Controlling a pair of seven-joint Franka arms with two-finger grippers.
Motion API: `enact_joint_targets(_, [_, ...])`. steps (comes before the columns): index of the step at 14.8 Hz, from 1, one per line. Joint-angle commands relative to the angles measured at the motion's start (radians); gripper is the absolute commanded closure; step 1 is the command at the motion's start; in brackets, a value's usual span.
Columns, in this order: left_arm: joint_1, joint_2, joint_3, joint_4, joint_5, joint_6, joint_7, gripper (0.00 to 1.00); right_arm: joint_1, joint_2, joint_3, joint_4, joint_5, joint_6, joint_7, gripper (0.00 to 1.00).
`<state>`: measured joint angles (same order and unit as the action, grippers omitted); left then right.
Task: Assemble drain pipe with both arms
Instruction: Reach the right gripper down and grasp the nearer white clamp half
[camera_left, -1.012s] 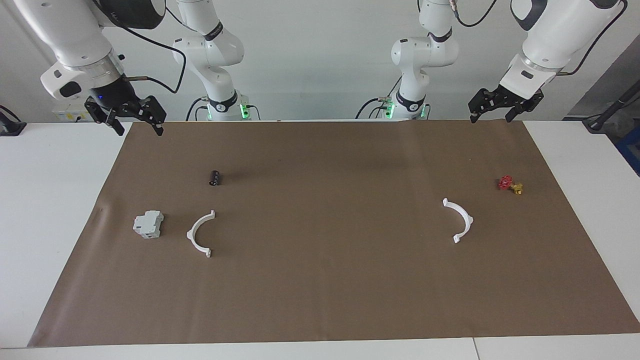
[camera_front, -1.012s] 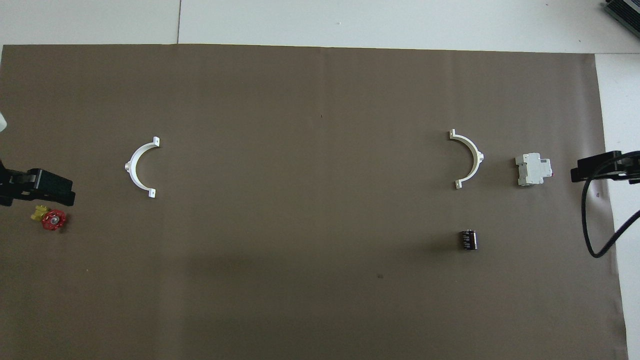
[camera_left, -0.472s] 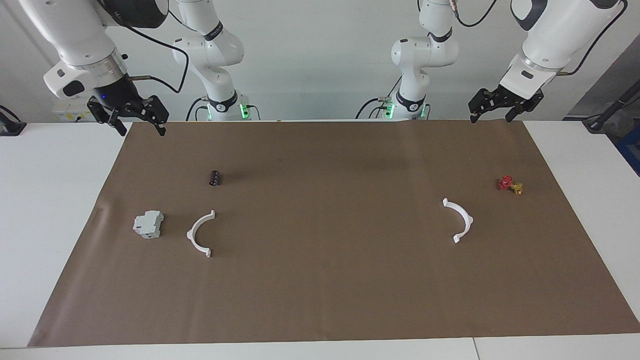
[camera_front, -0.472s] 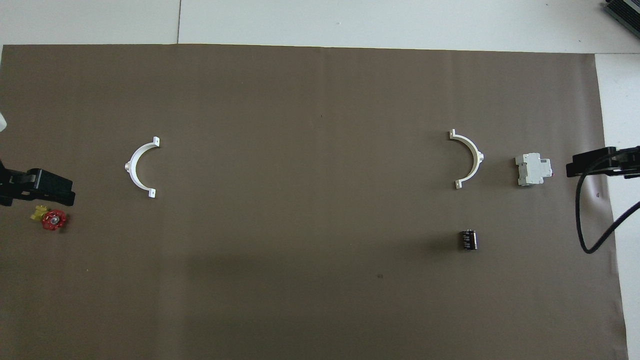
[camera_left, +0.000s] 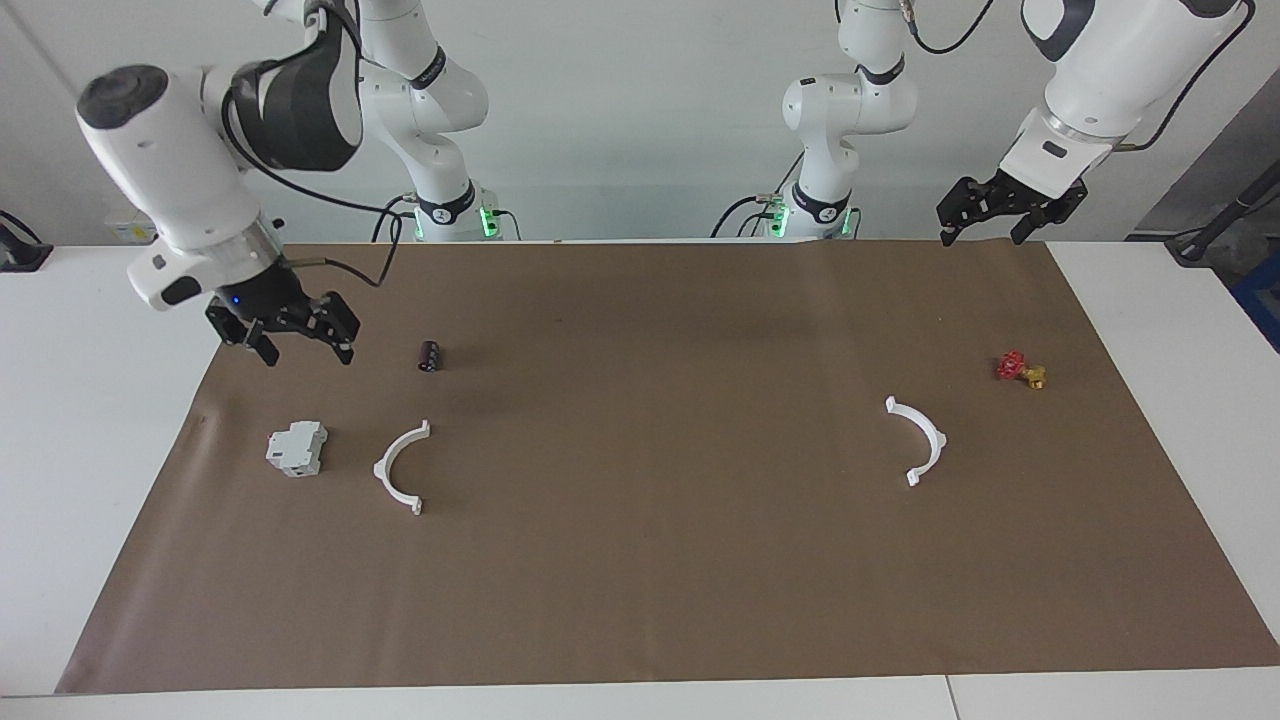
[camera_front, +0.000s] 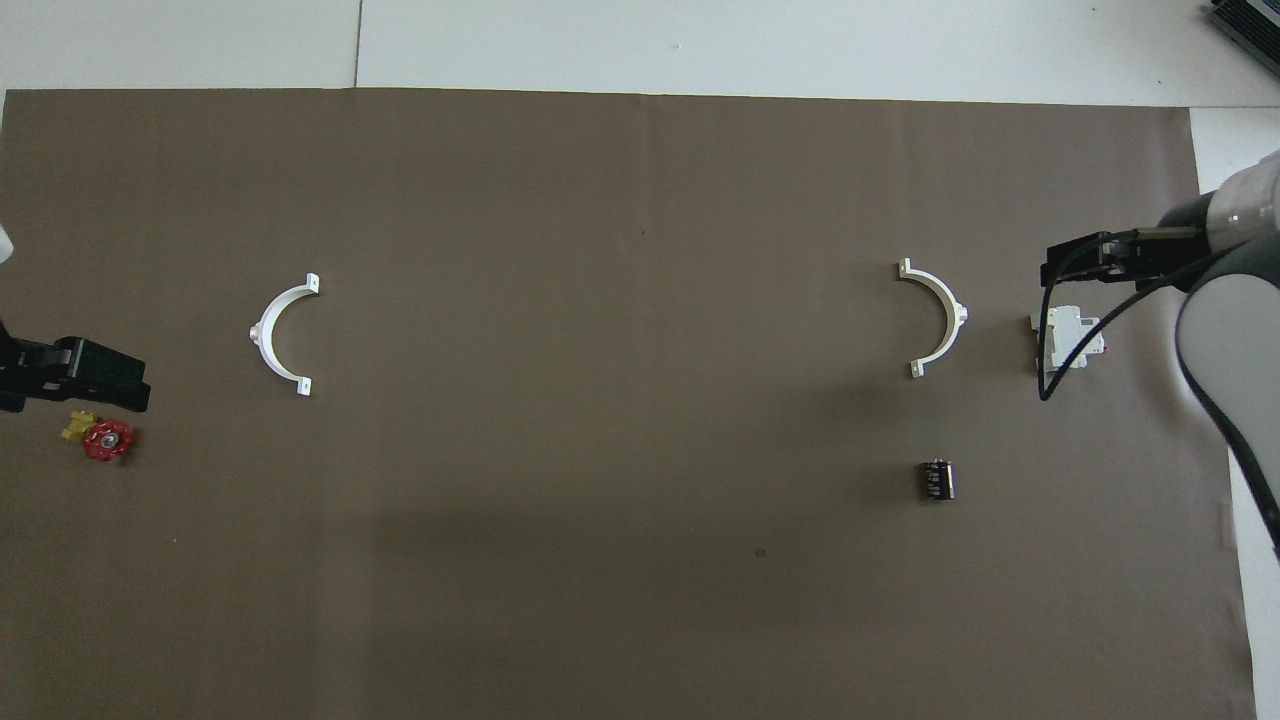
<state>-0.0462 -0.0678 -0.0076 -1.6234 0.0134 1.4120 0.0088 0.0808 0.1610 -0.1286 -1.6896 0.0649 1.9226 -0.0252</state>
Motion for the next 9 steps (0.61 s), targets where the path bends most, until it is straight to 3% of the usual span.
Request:
enact_joint_targets(1, [-0.012, -0.014, 0.012, -0.016, -0.012, 0.008, -0.013, 0.0, 0.02, 0.081, 0.0, -0.057, 0.032, 0.166, -0.086, 0.0])
enact_joint_targets(4, [-0.012, -0.013, 0.012, -0.016, -0.012, 0.008, -0.013, 0.0, 0.027, 0.139, 0.0, -0.194, 0.039, 0.399, -0.2, 0.0])
enact_joint_targets(9, [-0.012, -0.012, 0.012, -0.016, -0.012, 0.008, -0.013, 0.0, 0.013, 0.195, 0.0, -0.254, 0.099, 0.464, -0.288, 0.0])
